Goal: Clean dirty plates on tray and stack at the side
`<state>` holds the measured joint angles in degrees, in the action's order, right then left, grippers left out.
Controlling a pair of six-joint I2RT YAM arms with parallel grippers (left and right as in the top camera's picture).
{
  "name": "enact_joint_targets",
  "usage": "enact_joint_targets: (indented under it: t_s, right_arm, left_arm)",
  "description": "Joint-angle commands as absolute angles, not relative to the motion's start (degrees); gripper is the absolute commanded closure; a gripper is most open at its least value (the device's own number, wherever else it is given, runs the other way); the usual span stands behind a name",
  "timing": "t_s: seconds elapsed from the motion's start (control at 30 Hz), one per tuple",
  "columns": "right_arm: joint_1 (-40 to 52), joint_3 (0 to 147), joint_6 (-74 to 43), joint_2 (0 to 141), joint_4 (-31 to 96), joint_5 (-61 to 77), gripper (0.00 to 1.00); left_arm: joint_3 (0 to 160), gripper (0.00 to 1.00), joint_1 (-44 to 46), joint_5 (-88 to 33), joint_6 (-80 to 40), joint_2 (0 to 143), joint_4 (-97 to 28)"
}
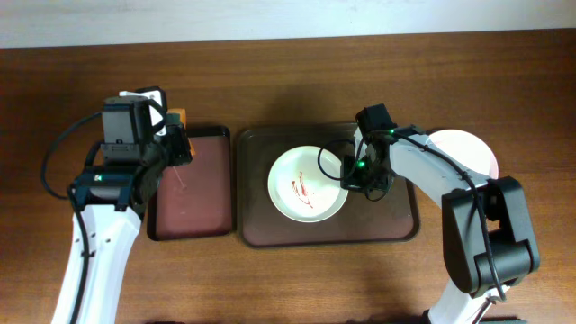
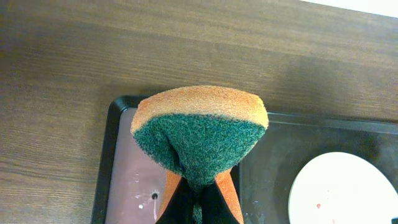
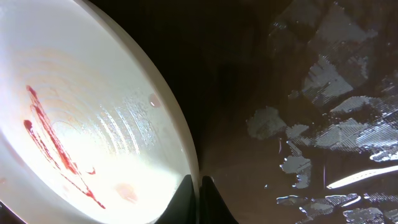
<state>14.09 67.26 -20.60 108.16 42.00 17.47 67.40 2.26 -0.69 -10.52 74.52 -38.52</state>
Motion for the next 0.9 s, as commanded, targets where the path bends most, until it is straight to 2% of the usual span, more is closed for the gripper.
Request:
enact_joint_targets:
  t_s: [0.0, 0.6, 0.7, 0.87]
  right_arm:
    - [14.2, 66.6, -20.6, 106.2, 42.2, 16.9, 0.96]
    - [14.2, 66.6, -20.6, 106.2, 42.2, 16.9, 0.96]
    - [14.2, 66.6, -20.6, 106.2, 42.2, 16.9, 0.96]
    - [14.2, 66.6, -20.6, 106.2, 42.2, 16.9, 0.96]
  left_arm:
    - [68.4, 1.00, 2.0, -1.4, -11.4, 70.7, -37.8]
    - [68.4, 1.00, 2.0, -5.8, -15.9, 66.4, -35.8]
    - [68.4, 1.00, 2.0, -6.5, -24.2, 66.4, -36.0]
    - [68.4, 1.00, 2.0, -7.4, -24.4, 66.4, -36.0]
